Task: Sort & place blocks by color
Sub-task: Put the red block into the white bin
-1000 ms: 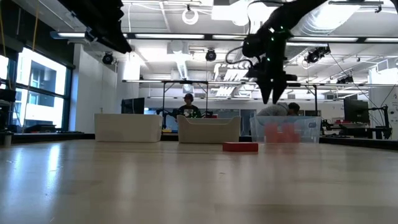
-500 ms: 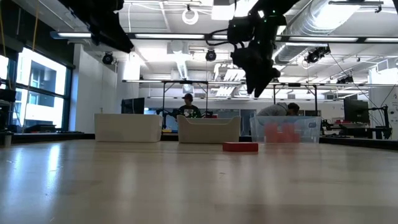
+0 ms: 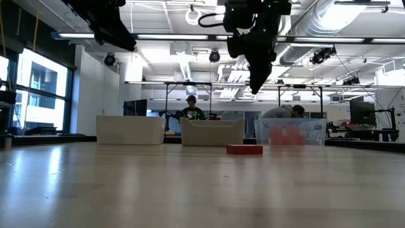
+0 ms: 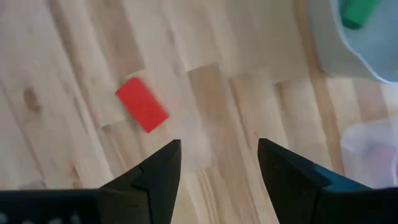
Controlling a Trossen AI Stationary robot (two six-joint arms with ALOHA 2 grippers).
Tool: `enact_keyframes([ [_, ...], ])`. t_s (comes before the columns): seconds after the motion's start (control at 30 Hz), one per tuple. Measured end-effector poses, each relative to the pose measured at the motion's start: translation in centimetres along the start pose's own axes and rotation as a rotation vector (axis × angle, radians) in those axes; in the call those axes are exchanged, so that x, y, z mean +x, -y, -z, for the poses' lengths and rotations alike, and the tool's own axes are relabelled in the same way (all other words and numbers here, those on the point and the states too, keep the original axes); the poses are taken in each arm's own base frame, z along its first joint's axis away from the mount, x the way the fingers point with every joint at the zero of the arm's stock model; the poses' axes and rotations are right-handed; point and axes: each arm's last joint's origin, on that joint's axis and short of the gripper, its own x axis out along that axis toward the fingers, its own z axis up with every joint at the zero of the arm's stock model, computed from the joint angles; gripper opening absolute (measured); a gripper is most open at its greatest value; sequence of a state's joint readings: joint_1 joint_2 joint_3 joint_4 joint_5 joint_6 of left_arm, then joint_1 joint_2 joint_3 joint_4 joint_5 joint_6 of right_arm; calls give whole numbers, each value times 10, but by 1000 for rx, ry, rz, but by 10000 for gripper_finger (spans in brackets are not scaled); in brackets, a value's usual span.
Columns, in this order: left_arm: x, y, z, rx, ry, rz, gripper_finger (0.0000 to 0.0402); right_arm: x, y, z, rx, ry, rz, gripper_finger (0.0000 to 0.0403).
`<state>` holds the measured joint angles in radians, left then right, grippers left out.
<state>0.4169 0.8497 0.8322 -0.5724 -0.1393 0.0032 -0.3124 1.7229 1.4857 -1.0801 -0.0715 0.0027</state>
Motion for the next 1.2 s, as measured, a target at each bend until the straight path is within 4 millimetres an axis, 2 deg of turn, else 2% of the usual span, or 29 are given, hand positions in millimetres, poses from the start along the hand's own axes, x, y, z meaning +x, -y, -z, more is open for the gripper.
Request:
enact_keyframes([
  [0.17, 0, 3, 0, 9, 1, 13, 196, 2, -22, 1, -194, -4, 30, 216],
  [0.33, -1, 6, 0, 20, 3, 31, 196, 17, -40, 7, -366, -2, 11, 218],
  [0.47, -1, 9, 0, 30, 4, 44, 196, 32, -53, 13, -419, 3, 33, 218],
  [0.63, -2, 13, 0, 40, 7, 64, 196, 41, -65, 16, -452, 34, 14, 218],
  [0.8, -3, 16, 0, 33, 7, 75, 196, 53, -70, 20, -476, 74, -4, 218],
  [1.2, -3, 17, 0, 19, 7, 81, 196, 89, -67, 36, -503, 137, -35, 218],
])
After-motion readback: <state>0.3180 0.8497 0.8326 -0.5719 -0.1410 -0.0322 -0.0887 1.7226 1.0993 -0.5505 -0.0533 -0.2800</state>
